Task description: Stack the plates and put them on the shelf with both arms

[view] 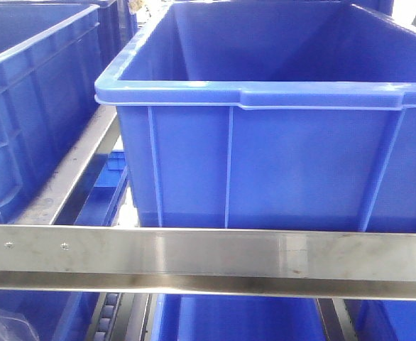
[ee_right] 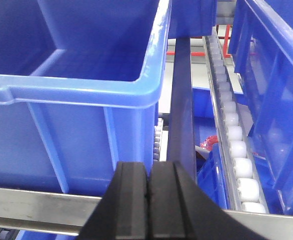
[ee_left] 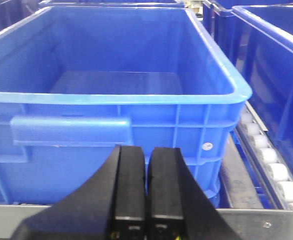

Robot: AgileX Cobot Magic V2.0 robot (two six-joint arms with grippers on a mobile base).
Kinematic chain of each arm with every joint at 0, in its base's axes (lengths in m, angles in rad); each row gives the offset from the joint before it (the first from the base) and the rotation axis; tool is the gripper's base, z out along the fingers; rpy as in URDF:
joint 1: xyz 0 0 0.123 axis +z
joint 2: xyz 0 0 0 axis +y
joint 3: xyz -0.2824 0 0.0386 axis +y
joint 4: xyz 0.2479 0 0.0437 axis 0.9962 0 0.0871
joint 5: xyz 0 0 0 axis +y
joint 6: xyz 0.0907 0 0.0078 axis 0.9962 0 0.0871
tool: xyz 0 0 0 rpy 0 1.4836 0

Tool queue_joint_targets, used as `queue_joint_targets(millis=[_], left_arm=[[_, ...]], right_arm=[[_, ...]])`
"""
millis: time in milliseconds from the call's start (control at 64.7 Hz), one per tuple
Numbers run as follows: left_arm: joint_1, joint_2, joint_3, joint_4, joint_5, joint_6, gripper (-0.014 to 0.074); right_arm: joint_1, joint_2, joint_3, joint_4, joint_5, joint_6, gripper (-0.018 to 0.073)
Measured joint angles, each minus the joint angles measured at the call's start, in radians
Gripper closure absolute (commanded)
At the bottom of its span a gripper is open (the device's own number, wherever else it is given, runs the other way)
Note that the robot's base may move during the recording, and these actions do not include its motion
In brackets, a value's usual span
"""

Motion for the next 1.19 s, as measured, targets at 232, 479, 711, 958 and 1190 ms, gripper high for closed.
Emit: queue_joint_targets(millis=[232,479,711,958,1190], left_arm=[[-0.019,0.000,0.000,0.000,0.002,0.000,0.0514],[-0.019,0.000,0.000,0.002,0.003,0.000,0.0514],[-0.019,0.000,0.000,0.002,0.004,0.000,0.0514],[-0.019,0.000,0.000,0.002,0.004,0.000,0.0514],[-0.019,0.000,0.000,0.002,0.004,0.000,0.0514]], right_arm=[[0.000,0.000,0.000,0.000,0.000,0.000,0.0510],[0.000,0.000,0.000,0.000,0.000,0.000,0.0510],[0.000,0.000,0.000,0.000,0.000,0.000,0.0510],[0.000,0.000,0.000,0.000,0.000,0.000,0.0510],[0.000,0.000,0.000,0.000,0.000,0.000,0.0510]])
